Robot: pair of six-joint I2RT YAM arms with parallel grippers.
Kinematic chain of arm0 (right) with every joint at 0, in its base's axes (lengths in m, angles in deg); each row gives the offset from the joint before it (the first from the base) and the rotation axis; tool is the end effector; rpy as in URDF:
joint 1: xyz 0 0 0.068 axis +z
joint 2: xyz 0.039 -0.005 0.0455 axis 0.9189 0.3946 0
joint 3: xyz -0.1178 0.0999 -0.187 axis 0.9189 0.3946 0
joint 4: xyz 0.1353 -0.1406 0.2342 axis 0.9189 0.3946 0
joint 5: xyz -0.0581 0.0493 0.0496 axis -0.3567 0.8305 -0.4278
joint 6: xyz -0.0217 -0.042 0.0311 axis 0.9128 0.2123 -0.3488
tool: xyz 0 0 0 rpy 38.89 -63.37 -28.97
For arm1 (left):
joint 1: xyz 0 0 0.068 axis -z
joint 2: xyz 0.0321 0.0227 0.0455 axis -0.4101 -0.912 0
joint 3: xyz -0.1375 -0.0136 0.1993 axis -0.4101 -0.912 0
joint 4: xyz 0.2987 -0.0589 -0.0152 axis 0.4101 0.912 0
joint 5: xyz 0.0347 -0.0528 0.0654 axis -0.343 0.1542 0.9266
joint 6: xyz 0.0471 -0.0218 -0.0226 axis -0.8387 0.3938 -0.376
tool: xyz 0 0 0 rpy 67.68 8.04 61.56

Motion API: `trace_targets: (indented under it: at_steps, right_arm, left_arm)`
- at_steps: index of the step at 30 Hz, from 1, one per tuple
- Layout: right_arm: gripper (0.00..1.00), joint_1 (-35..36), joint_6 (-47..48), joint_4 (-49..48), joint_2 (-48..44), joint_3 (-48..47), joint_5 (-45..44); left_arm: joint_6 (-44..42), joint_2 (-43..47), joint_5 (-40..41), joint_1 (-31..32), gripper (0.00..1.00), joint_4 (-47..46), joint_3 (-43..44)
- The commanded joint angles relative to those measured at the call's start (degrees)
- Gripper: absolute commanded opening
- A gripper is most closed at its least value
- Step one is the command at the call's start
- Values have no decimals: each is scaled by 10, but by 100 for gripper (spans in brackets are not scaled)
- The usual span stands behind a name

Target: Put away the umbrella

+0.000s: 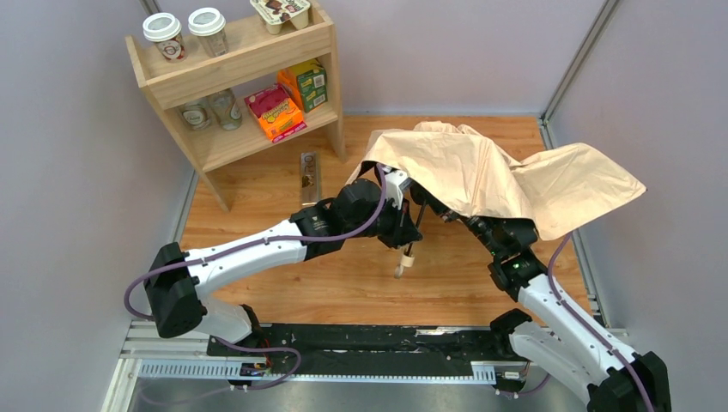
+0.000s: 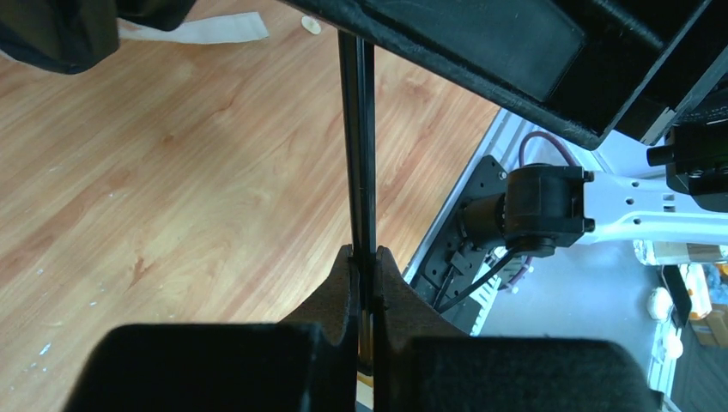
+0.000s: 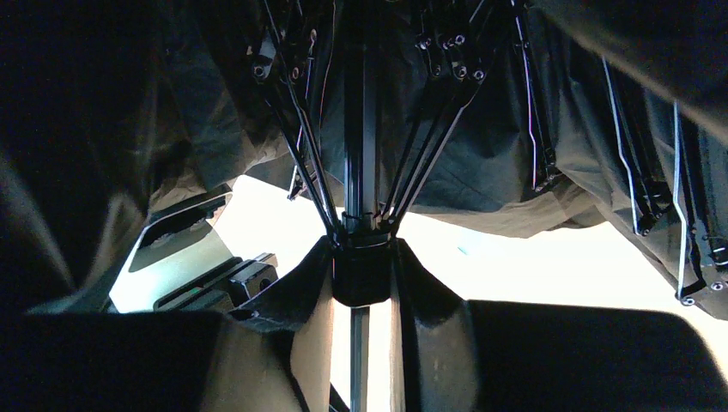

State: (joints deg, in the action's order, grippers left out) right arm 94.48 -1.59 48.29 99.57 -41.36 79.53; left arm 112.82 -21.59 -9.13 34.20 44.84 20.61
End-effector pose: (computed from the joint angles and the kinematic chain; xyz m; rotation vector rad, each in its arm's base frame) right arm 0.2309 0.1307 0.2664 0.0667 1.5362 1.2103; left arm 0.1940 -0.3287 0.2773 0.6216 2.0924 -1.1427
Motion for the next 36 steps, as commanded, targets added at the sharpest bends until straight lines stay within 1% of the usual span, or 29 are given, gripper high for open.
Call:
trace_targets:
  at_steps: [1, 6, 8, 10, 11, 12, 13, 14, 15, 16, 17, 18, 20, 21, 22, 23, 24, 25, 26, 27, 28, 29, 30, 31, 32, 34, 35, 36]
  right_arm:
    - [0, -5, 7, 46, -7, -29, 6]
    - [0, -9, -16, 12, 19, -38, 21]
    - [0, -9, -9, -1, 19, -32, 20]
    - [0, -10, 27, 3, 22, -38, 24]
    - [0, -15, 43, 3, 25, -42, 24]
    - [0, -23, 55, -7, 31, -45, 31]
    - [0, -34, 67, -14, 38, -52, 45]
    - [0, -46, 81, -22, 51, -60, 74]
    - [0, -57, 102, -25, 62, -75, 105]
    - [0, -69, 123, -20, 72, -92, 128]
    - [0, -73, 155, -15, 81, -105, 152]
    - [0, -78, 187, 2, 85, -121, 158]
    - [0, -80, 262, 22, 90, -141, 189]
    - [0, -80, 291, 22, 89, -140, 204]
    - [0, -80, 324, 12, 85, -134, 220]
    - [0, -80, 365, -12, 79, -120, 244]
    - [0, -80, 390, -39, 72, -100, 256]
    - [0, -79, 413, -67, 65, -83, 274]
    - [0, -79, 432, -84, 60, -66, 279]
    - [0, -80, 441, -92, 53, -59, 279]
    - [0, -79, 455, -88, 50, -57, 285]
    - [0, -79, 466, -79, 47, -57, 293]
    - [0, -79, 493, -76, 42, -54, 298]
    - [0, -79, 499, -92, 35, -43, 289]
    - [0, -79, 497, -124, 27, -27, 275]
    - [0, -79, 490, -172, 18, -2, 271]
    - [0, -80, 489, -170, 18, -5, 278]
    - [0, -79, 488, -163, 16, -10, 283]
  left_arm:
    - [-26, 28, 20, -10, 0, -104, 15]
    - [-13, 41, 23, -10, 0, -106, -7]
    - [-14, 45, 22, -10, 1, -102, -8]
    - [-21, 57, 10, -11, 19, -97, -17]
    - [-24, 72, -8, -9, 36, -117, -30]
    - [-24, 81, -17, -10, 44, -130, -64]
    - [-25, 108, -31, -11, 52, -153, -100]
    - [-27, 122, -39, -9, 54, -159, -123]
    - [-34, 158, -46, -10, 55, -165, -164]
    - [-37, 176, -50, -10, 57, -164, -179]
    - [-45, 220, -55, -9, 57, -152, -210]
    - [-51, 248, -55, -10, 57, -141, -222]
    - [-67, 322, -63, -10, 55, -96, -249]
    - [-79, 374, -67, -9, 54, -57, -256]
    - [-85, 395, -69, -10, 54, -39, -257]
    - [-92, 437, -66, -10, 54, -6, -249]
    - [-99, 464, -47, -10, 54, 36, -240]
    - [-99, 473, -35, -10, 56, 57, -212]
    - [-100, 480, -1, -10, 59, 85, -199]
    - [-99, 481, 19, -9, 60, 93, -164]
    - [-97, 471, 62, -10, 61, 114, -125]
    - [-94, 465, 96, -10, 62, 123, -105]
    - [-88, 447, 168, -9, 64, 145, -63]
    - [-84, 434, 202, -10, 66, 155, -42]
    - [-82, 414, 272, -10, 70, 161, -7]
    - [-97, 375, 331, -12, 74, 133, 23]
    - [-101, 364, 332, -16, 75, 117, 33]
    - [-113, 338, 302, -27, 78, 86, 48]
